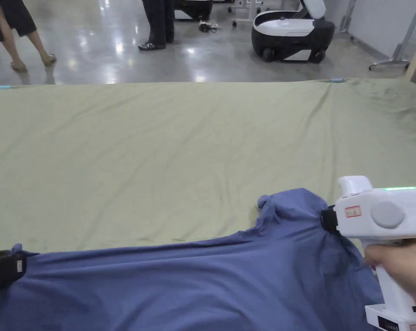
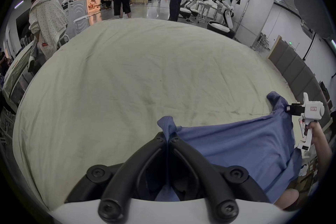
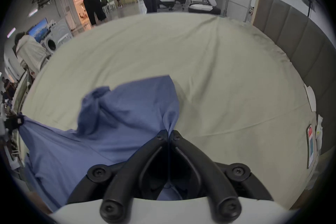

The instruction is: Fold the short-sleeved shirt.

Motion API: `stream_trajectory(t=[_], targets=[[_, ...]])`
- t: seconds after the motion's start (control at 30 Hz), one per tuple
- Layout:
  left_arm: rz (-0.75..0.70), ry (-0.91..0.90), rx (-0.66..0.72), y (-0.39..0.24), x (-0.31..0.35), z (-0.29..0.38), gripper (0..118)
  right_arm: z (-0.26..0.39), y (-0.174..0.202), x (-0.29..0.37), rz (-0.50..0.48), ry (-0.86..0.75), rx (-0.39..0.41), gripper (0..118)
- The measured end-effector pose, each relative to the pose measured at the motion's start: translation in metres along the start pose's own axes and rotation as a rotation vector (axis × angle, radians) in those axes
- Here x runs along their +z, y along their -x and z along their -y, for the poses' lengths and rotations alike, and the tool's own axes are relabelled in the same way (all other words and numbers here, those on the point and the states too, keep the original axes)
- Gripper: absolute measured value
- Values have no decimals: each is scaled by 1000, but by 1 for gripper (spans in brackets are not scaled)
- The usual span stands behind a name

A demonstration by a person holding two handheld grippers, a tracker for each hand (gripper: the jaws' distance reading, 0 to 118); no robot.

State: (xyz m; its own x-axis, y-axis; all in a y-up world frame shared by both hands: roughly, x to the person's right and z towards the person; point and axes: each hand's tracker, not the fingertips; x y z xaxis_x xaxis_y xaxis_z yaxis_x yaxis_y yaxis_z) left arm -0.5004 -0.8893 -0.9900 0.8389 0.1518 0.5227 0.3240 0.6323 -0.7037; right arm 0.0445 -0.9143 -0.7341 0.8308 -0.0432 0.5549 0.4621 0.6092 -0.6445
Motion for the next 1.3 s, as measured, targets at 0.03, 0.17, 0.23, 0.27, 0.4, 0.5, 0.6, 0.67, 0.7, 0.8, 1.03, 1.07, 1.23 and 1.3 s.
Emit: stream_trajectory(t=[0.03, 0.17, 0.23, 0.27, 0.4, 0.5, 0.6, 0.67, 0.7, 0.8, 1.03, 1.07, 1.23, 1.3], targets=[[11, -16, 7, 1, 11, -1, 0, 0, -1, 14, -16, -16, -14, 2], [53, -51, -5, 4, 57, 4, 0, 14, 3, 80, -47, -94, 70, 2], [71, -55, -10, 8, 83, 15, 0, 31, 4, 121, -65, -113, 77, 2], [87, -56, -13, 11, 95, 22, 0, 41, 2, 138, -73, -118, 83, 2], [116, -53, -22, 22, 130, 59, 0, 89, 4, 200, -83, -129, 105, 2], [131, -27, -30, 32, 139, 89, 0, 126, 3, 226, -95, -124, 112, 2], [133, 1, -36, 29, 144, 119, 0, 164, -1, 234, -101, -84, 108, 2], [134, 22, -52, 26, 142, 136, 0, 184, -1, 231, -90, -46, 106, 2], [130, 31, -63, 23, 140, 143, 0, 196, 0, 226, -77, -18, 115, 2], [113, 89, -79, 22, 128, 163, 0, 225, 3, 209, -12, 34, 194, 2], [62, 131, -63, 31, 94, 191, 0, 256, 2, 162, 61, 50, 206, 2], [56, 133, -66, 29, 94, 191, 0, 256, 2, 160, 66, 55, 159, 2], [46, 51, -58, 29, 111, 189, 36, 251, -2, 175, 56, 30, 103, 15], [181, 1, -7, 43, 135, 187, 108, 250, -15, 196, 11, -55, 32, 64]])
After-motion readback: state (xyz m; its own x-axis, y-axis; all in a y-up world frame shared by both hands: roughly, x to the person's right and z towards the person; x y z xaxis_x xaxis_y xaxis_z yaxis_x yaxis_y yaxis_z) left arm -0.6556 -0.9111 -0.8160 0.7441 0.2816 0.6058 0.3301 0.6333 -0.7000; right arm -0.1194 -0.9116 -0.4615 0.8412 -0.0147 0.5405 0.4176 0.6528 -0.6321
